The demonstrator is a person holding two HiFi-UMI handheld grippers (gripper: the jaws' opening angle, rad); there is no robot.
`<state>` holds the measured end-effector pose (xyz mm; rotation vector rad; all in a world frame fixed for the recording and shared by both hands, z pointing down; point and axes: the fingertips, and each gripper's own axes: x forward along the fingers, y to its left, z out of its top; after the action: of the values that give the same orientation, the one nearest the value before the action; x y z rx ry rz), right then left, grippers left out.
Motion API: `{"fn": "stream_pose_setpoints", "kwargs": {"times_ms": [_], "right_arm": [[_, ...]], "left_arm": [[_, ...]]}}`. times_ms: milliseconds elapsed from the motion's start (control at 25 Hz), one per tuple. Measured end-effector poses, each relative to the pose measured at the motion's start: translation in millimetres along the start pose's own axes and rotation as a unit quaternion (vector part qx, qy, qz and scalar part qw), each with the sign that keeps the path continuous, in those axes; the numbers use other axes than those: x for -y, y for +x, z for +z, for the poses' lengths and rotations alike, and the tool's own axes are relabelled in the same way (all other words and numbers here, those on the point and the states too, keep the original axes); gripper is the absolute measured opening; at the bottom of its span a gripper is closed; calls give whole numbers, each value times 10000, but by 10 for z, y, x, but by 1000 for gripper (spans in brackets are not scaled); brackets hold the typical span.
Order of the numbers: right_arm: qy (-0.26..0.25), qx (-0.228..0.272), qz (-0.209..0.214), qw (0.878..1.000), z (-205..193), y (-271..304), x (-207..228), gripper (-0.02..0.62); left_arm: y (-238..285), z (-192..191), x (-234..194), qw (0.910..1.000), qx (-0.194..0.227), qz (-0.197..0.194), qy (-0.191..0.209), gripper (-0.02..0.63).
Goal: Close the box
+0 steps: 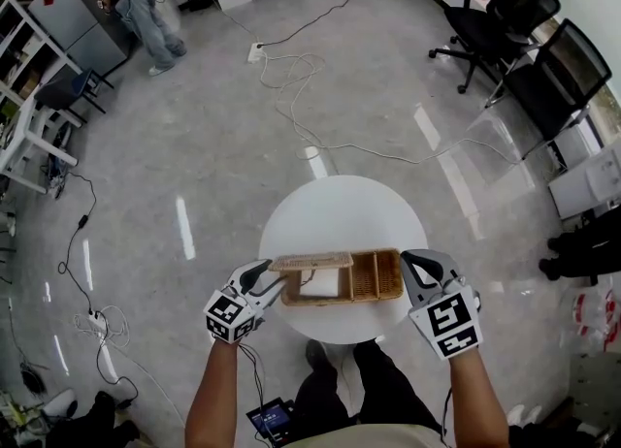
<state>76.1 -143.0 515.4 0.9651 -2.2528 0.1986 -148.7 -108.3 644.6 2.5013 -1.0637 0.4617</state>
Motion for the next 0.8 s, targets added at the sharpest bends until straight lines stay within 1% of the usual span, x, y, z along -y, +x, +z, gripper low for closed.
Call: {"fn": "stream_pose_setpoints", "kwargs": {"times_ms": [240, 480, 600, 680, 800], "right_arm": [[-18, 41, -26, 10000, 111, -139, -72, -8], [-55, 75, -35, 10000, 192, -264, -158, -8], [-64, 99, -52, 9999, 227, -331, -188, -8], [-72, 115, -69, 9999, 247, -387, -214, -8], [-85, 145, -84, 9998, 268, -492, -216, -8]], "left_arm": [[-103, -102, 168, 9992, -381, -95, 111, 198], [-198, -239, 339, 9957, -845, -169, 331, 199], [-258, -321, 389, 9922, -1092, -192, 567, 199], [-312, -353, 427, 9905, -1152, -197, 725, 199], [-383, -279, 544, 9904, -1144, -208, 748, 199]]}}
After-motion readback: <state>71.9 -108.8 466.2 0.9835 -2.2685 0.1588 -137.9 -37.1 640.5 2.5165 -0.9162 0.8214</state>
